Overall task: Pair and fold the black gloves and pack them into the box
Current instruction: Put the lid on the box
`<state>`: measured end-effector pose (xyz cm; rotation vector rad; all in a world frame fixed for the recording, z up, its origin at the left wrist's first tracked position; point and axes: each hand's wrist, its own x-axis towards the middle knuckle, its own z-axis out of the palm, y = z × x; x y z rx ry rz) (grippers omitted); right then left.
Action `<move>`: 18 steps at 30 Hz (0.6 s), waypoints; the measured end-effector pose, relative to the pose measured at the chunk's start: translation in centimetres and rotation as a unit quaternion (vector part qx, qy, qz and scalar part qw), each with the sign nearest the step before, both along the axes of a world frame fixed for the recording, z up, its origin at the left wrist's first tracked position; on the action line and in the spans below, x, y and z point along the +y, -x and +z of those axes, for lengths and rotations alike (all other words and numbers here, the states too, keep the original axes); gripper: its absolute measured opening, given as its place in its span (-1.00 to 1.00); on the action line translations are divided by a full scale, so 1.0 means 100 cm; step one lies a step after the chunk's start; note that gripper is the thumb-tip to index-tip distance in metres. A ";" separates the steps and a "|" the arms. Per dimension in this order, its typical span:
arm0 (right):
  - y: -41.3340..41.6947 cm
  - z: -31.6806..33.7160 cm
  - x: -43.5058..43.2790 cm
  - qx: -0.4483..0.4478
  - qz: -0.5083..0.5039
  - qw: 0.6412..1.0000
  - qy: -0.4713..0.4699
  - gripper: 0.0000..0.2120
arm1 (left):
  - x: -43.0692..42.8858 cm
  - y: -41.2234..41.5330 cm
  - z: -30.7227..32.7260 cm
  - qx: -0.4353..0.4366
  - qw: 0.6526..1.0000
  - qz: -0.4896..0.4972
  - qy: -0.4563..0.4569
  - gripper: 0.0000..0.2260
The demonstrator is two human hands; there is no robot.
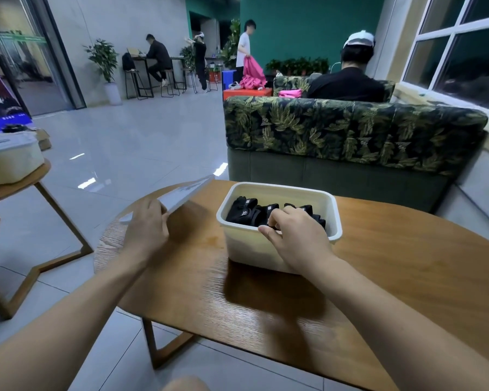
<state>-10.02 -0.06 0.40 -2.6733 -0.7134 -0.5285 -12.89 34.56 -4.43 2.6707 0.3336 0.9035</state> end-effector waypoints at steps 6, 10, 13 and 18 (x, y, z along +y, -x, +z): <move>-0.014 0.026 -0.019 0.025 0.024 0.995 -0.089 -0.74 | -0.044 0.011 0.069 -0.076 0.993 -0.086 -0.017 -0.92; -0.033 0.055 -0.048 0.068 -0.007 0.981 -0.181 -0.65 | -0.086 0.021 0.102 -0.098 0.983 -0.149 -0.032 -0.90; -0.043 0.069 -0.073 0.113 -0.057 0.954 -0.273 -0.49 | -0.114 0.028 0.117 -0.103 0.974 -0.197 -0.038 -0.87; -0.054 0.072 -0.120 0.157 -0.076 0.922 -0.346 -0.27 | -0.142 0.038 0.133 -0.102 0.959 -0.264 -0.012 -0.87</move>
